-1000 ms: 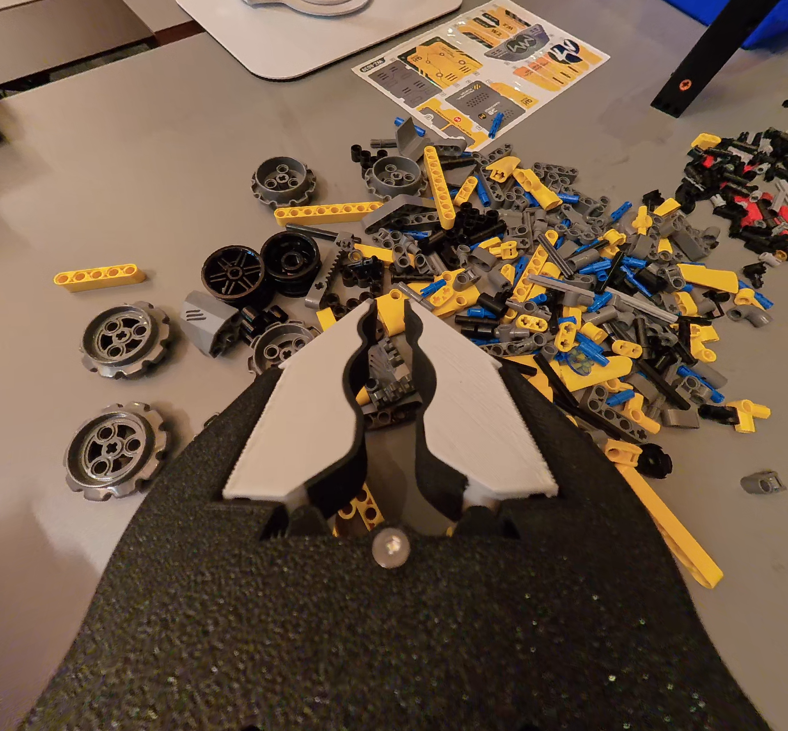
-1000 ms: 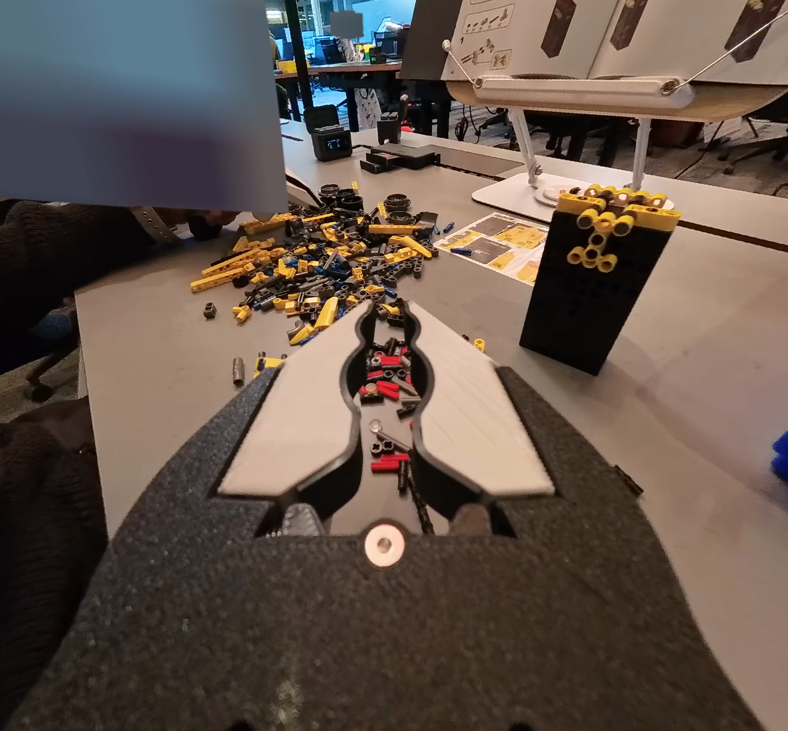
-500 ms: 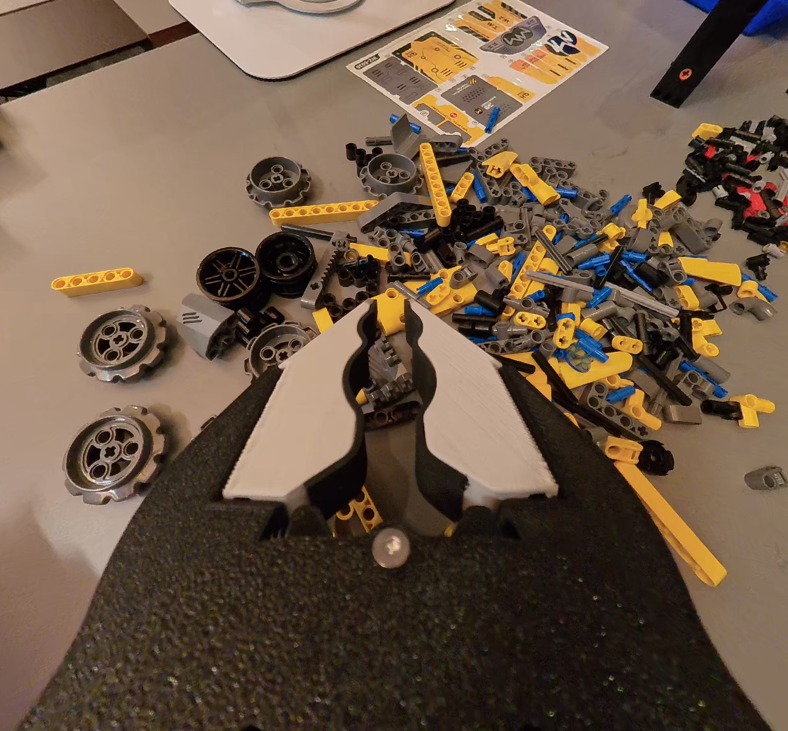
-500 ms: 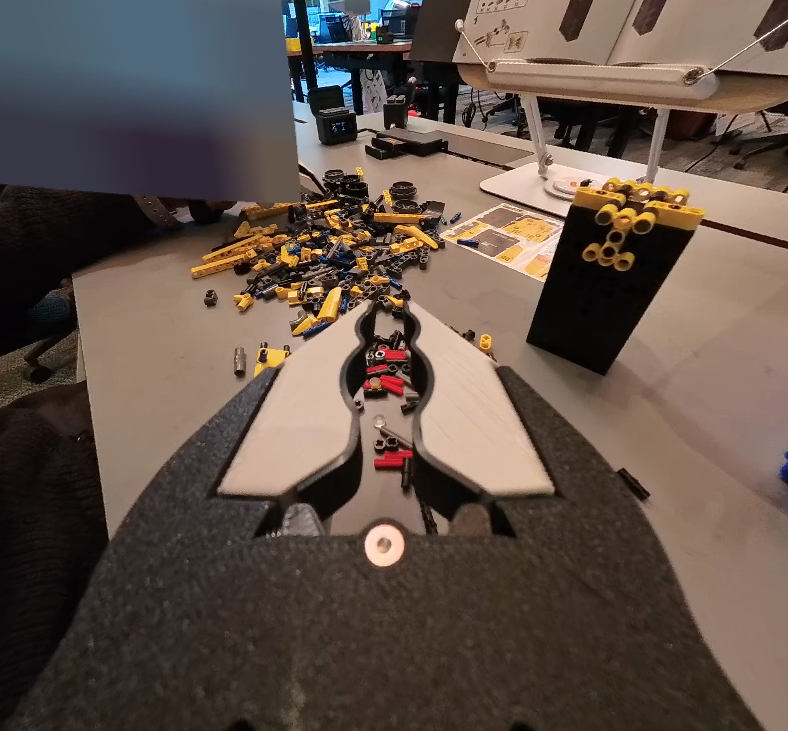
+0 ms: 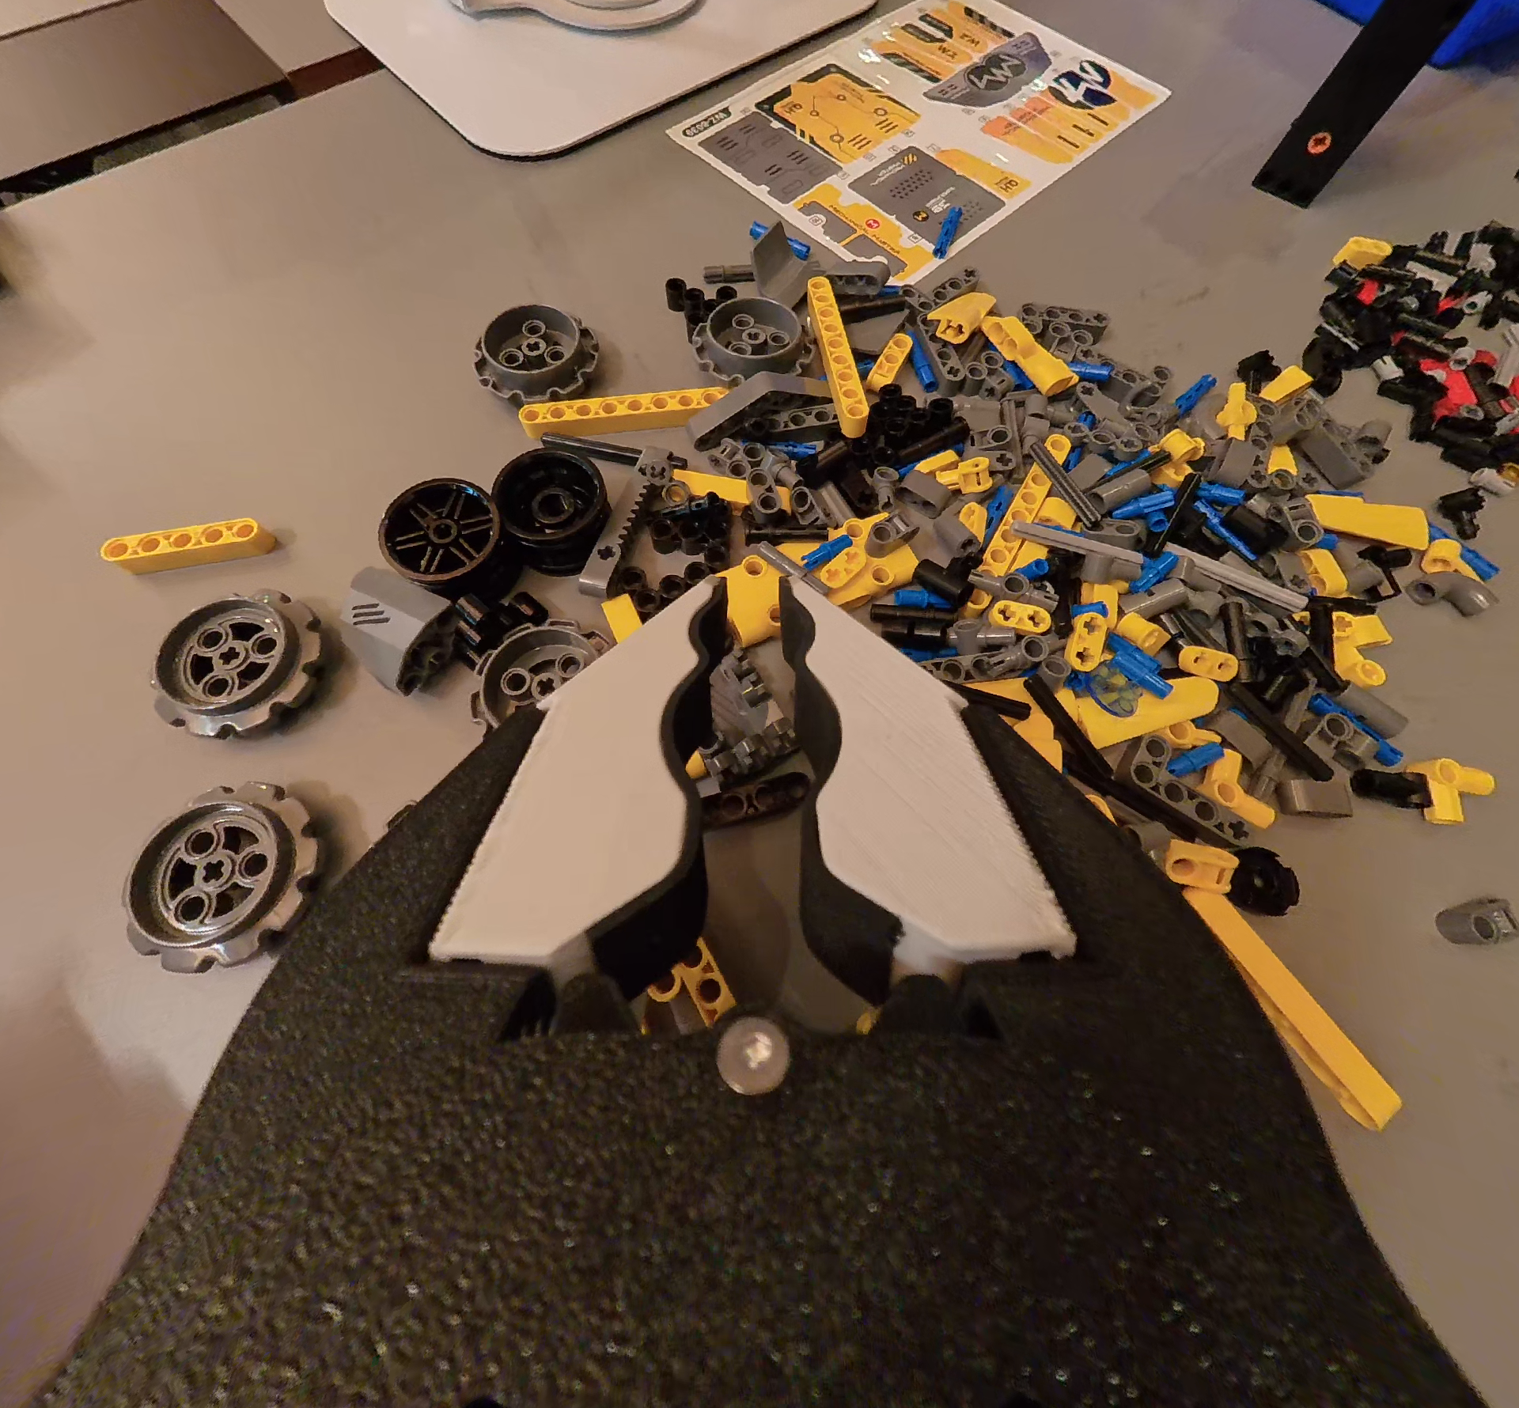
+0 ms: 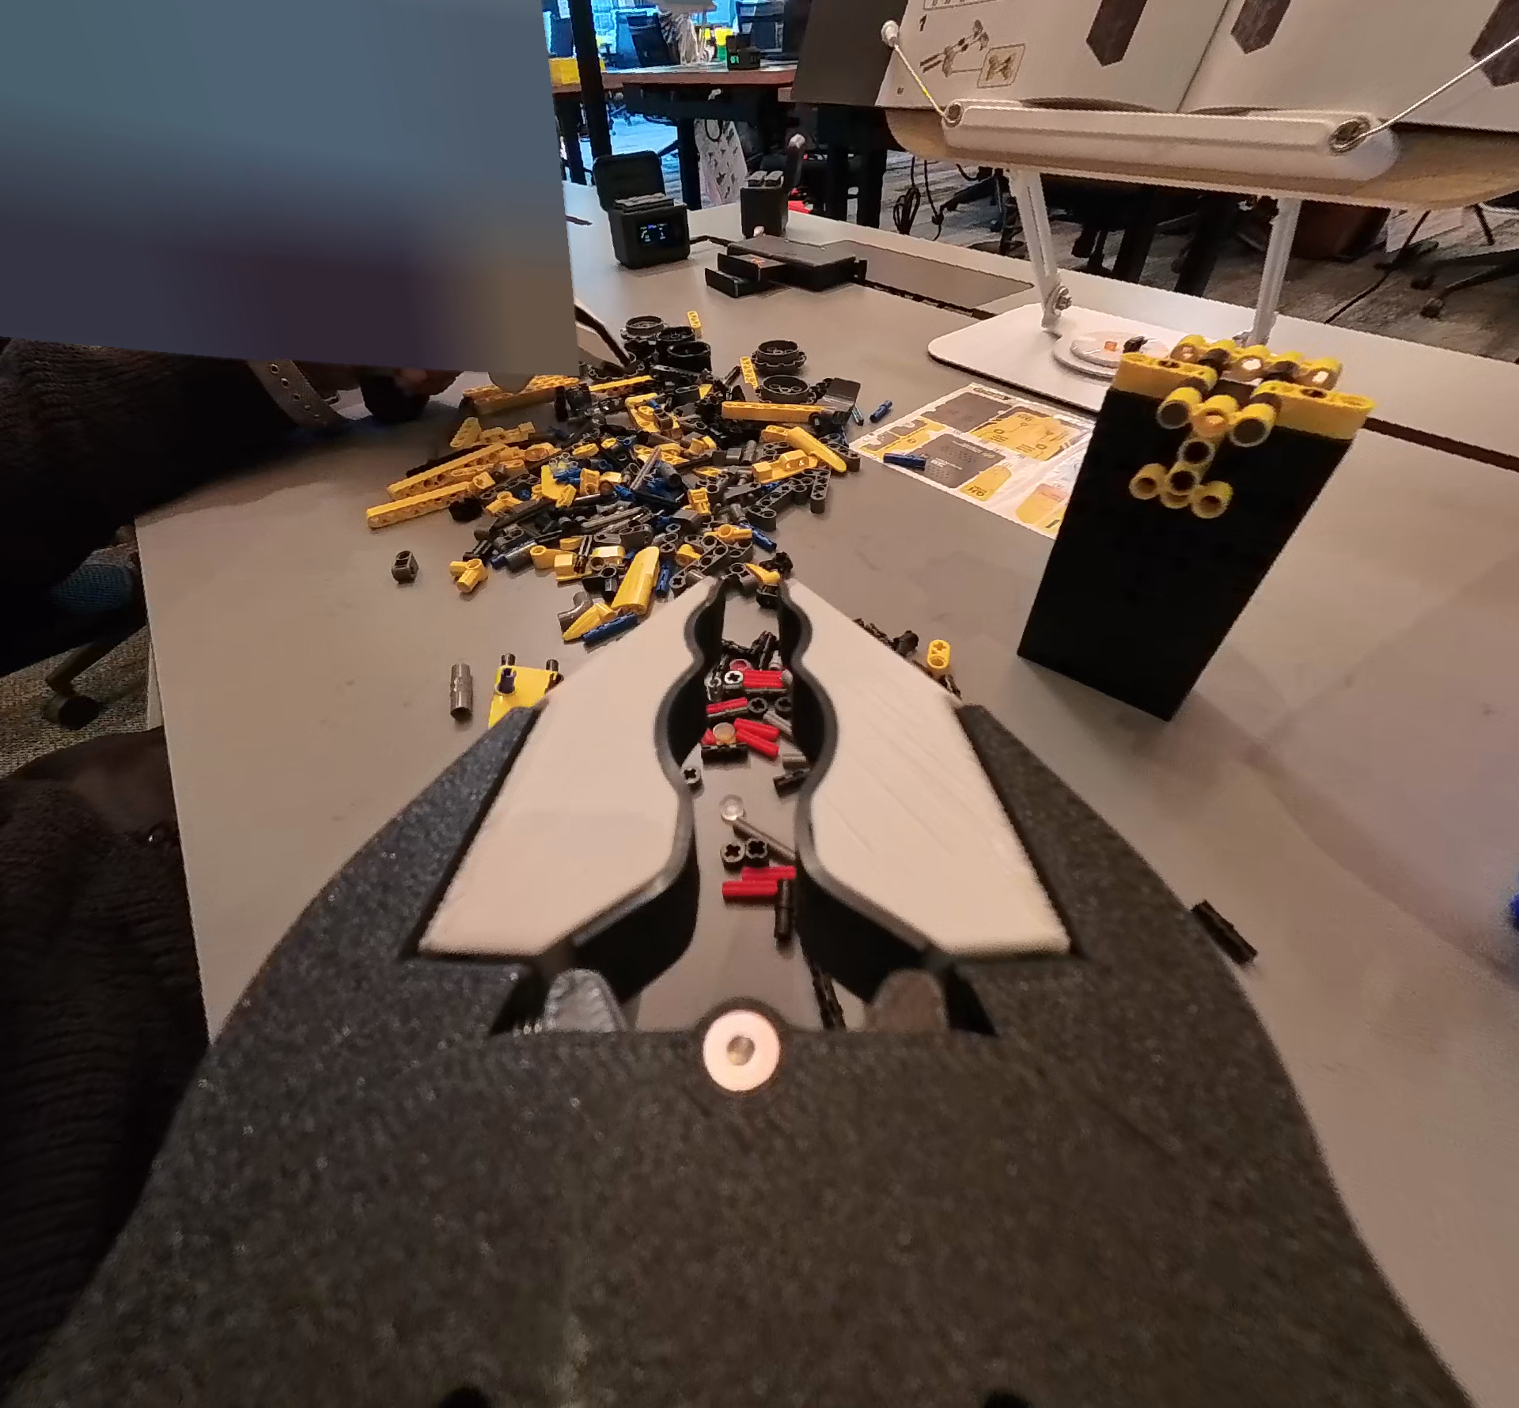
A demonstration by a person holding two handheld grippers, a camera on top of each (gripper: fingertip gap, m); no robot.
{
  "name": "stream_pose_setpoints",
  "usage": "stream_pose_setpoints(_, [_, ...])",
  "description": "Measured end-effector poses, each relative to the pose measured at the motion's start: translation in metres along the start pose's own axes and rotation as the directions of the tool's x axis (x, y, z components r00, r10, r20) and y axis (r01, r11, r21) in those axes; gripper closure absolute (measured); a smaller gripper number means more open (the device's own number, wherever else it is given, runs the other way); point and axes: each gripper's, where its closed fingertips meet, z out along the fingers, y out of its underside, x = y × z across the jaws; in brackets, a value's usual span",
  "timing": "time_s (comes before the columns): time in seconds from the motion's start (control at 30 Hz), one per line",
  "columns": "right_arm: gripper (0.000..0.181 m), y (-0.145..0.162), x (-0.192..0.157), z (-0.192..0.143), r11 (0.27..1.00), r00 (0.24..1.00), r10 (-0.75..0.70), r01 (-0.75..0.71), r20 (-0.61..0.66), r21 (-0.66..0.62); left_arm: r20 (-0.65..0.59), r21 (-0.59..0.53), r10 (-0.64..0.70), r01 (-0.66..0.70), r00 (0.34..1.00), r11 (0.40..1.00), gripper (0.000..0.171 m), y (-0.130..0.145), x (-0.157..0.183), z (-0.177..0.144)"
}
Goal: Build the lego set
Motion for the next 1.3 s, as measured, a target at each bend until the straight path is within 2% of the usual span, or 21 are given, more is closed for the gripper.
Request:
stream_pose_setpoints(0.4, [0.169, 0.000, 0.000, 0.000, 1.000, 1.000, -0.010, 0.010, -0.005, -0.001, -0.018, -0.008, -0.002, 0.002, 1.000, 1.000, 0.159, 0.001, 0.002, 0.001])
stream_pose_setpoints(0.53, [0.169, 0.000, 0.000, 0.000, 1.000, 1.000, -0.011, 0.011, -0.006, 0.002, -0.006, 0.028, -0.003, 0.003, 1.000, 1.000, 0.160, -0.003, 0.000, -0.003])
stream_pose_setpoints(0.6, [0.169, 0.000, 0.000, 0.000, 1.000, 1.000, -0.008, 0.008, -0.008, 0.001, 0.073, 0.061, -0.021, 0.017, 0.997, 0.998, 0.159, -0.015, -0.007, -0.016])
stream_pose_setpoints(0.7, [0.169, -0.002, -0.001, -0.001, 1.000, 1.000, -0.011, 0.011, 0.001, 0.013, 0.207, 0.192, -0.120, 0.080, 0.971, 0.978, 0.160, -0.051, -0.020, -0.065])
stream_pose_setpoints(0.8, [0.169, -0.005, -0.006, -0.003, 0.998, 0.999, -0.046, 0.046, 0.005, 0.033, 0.377, 0.242, -0.204, 0.117, 0.903, 0.963, 0.160, -0.065, -0.048, -0.132])
stream_pose_setpoints(0.87, [0.169, -0.004, -0.008, -0.003, 0.998, 0.998, -0.065, 0.064, 0.011, 0.027, 0.540, 0.244, -0.221, 0.100, 0.812, 0.965, 0.160, -0.060, -0.079, -0.188])
stream_pose_setpoints(0.97, [0.169, -0.002, -0.009, 0.000, 0.996, 0.996, -0.084, 0.083, 0.009, 0.012, 0.699, 0.247, -0.285, 0.153, 0.656, 0.957, 0.161, -0.030, -0.126, -0.272])
stream_pose_setpoints(1.03, [0.169, -0.003, -0.007, 0.001, 0.995, 0.995, -0.098, 0.098, -0.010, 0.015, 0.696, 0.321, -0.397, 0.235, 0.599, 0.918, 0.161, -0.005, -0.141, -0.317])
stream_pose_setpoints(1.13, [0.168, -0.009, 0.003, -0.001, 0.991, 0.988, -0.127, 0.131, -0.085, 0.039, 0.620, 0.464, -0.559, 0.318, 0.550, 0.827, 0.158, 0.033, -0.143, -0.356])
stream_pose_setpoints(1.23, [0.167, -0.016, 0.013, -0.008, 0.988, 0.981, -0.121, 0.134, -0.152, 0.075, 0.692, 0.481, -0.591, 0.346, 0.414, 0.805, 0.144, 0.085, -0.146, -0.380])
stream_pose_setpoints(1.3, [0.155, -0.022, 0.018, -0.013, 0.986, 0.978, -0.098, 0.120, -0.182, 0.114, 0.741, 0.488, -0.597, 0.362, 0.308, 0.794, 0.143, 0.115, -0.150, -0.391])
